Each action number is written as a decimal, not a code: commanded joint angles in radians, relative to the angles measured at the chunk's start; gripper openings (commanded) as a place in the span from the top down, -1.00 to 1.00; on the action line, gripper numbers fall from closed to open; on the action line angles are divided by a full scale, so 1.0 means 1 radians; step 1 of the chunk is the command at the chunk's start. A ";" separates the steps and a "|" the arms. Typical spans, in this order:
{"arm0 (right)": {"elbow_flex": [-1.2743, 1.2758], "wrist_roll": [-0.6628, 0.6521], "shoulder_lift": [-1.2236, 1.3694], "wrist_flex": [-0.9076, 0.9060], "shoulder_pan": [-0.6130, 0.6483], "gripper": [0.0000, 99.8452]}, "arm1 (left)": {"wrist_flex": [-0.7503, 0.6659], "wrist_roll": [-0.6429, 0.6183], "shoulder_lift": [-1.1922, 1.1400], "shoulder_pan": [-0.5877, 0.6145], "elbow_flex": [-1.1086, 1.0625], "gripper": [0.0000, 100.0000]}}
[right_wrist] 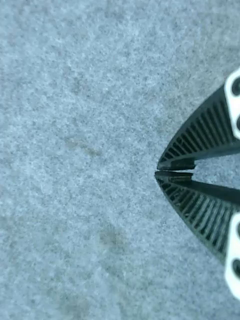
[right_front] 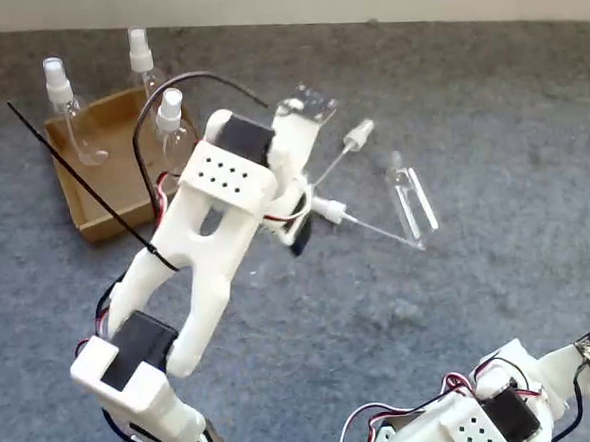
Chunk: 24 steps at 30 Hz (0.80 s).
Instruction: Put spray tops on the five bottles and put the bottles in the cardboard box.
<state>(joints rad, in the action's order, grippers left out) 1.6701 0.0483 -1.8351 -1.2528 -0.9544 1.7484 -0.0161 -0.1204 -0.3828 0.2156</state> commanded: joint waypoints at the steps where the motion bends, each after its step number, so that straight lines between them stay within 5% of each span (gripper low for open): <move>1: 0.143 0.002 -0.002 -0.004 -0.013 0.99 | -0.006 0.112 0.062 0.048 -0.099 0.82; 24: 0.143 0.002 -0.002 -0.004 -0.012 0.99 | -0.531 0.140 0.062 0.044 -0.499 0.82</move>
<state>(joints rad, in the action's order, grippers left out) 1.6701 0.0483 -1.8351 -1.2528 -0.9544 1.2774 0.1174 -0.1158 -0.3460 -0.2585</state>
